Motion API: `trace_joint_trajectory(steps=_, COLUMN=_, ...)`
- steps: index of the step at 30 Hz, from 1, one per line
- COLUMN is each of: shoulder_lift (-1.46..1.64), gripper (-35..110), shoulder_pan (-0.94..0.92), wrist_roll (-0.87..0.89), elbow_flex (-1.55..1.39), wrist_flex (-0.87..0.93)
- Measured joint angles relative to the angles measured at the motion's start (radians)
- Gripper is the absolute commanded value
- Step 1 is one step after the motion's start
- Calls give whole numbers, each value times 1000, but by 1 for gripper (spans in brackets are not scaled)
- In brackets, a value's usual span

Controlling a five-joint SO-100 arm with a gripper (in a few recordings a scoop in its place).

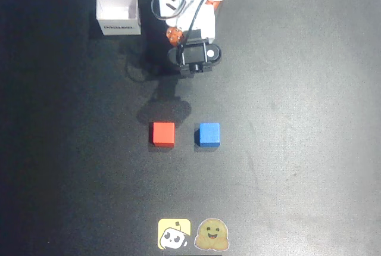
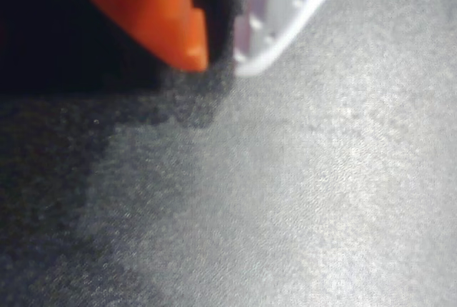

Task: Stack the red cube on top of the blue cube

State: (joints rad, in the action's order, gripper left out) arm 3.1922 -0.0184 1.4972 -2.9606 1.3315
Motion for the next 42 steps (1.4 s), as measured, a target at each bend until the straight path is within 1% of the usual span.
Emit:
trace_joint_trajectory(steps=30, shoulder_lift=0, gripper=2, shoulder_pan=0, wrist_roll=0, elbow_flex=0, wrist_flex=0)
trace_joint_trajectory(steps=36, shoulder_lift=0, gripper=0, shoulder_pan=0, wrist_roll=0, elbow_flex=0, wrist_flex=-14)
trace_joint_trajectory(steps=40, shoulder_lift=-17, gripper=0, shoulder_pan=0, wrist_roll=31, elbow_flex=64, wrist_flex=-21)
trace_joint_trajectory(steps=42, shoulder_lift=-118, gripper=0, shoulder_pan=-9, wrist_roll=38, elbow_flex=144, wrist_flex=-41)
